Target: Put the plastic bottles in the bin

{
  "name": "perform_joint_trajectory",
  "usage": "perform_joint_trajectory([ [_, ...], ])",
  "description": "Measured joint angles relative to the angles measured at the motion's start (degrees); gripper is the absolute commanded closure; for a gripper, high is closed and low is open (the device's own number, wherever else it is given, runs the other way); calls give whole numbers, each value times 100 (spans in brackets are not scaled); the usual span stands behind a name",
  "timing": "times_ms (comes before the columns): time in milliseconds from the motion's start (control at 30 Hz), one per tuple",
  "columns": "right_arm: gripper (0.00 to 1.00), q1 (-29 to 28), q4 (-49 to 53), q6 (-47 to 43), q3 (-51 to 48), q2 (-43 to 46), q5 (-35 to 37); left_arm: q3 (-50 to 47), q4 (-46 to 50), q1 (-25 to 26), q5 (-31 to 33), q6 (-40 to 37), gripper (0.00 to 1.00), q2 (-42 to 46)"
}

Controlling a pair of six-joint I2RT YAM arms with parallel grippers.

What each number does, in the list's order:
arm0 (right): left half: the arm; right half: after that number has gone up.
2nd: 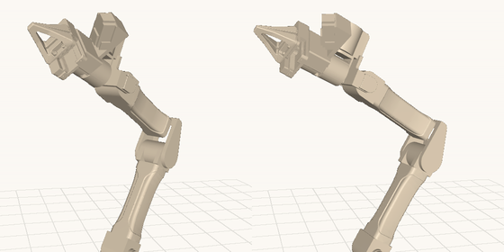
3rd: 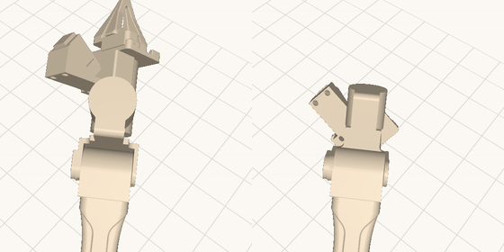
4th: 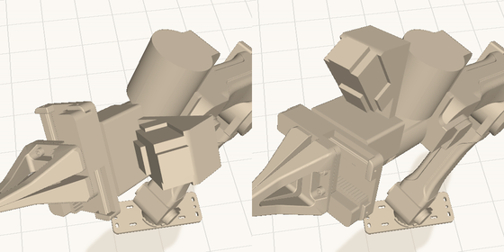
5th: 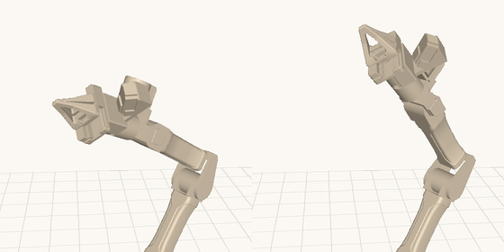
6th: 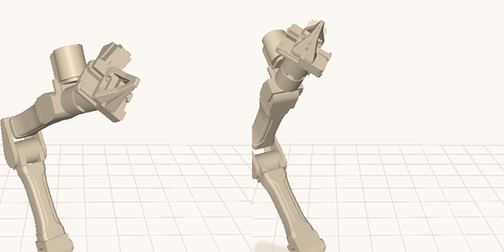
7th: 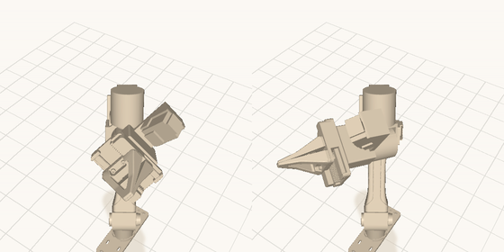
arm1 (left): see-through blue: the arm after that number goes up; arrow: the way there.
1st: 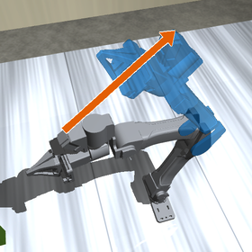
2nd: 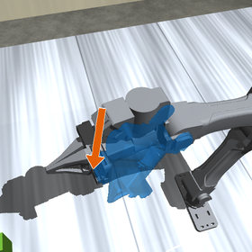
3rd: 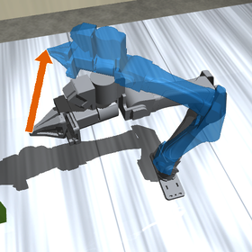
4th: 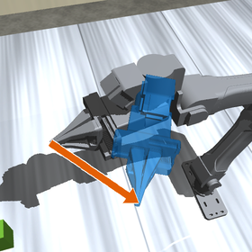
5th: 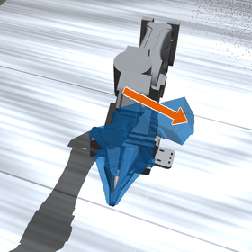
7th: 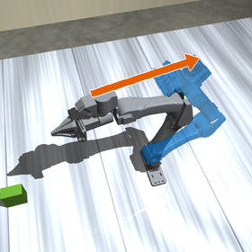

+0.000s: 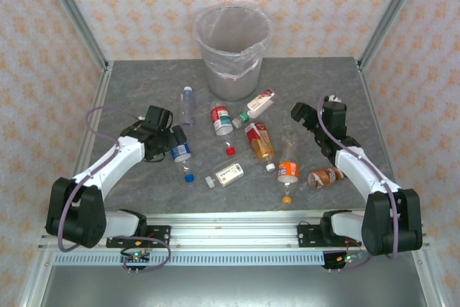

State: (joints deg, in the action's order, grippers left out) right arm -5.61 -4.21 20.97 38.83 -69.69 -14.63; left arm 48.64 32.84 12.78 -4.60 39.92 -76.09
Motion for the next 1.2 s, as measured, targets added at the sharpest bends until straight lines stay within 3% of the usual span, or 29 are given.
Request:
perform_joint_trajectory([
  [300, 1, 0, 122, 2, 155, -94, 28, 83, -118, 109, -610, -247, 0, -695],
  [533, 1, 0, 341, 2, 157, -98, 118, 144, -227, 155, -708, -273, 1, -1097],
  [967, 1, 0, 654, 2, 251, -98, 229, 146, -490, 308, -673, -380, 25, -1451],
  [1200, 1, 0, 588, -20, 251, -79, -133, 146, -538, 476, -531, -400, 38, -1456],
])
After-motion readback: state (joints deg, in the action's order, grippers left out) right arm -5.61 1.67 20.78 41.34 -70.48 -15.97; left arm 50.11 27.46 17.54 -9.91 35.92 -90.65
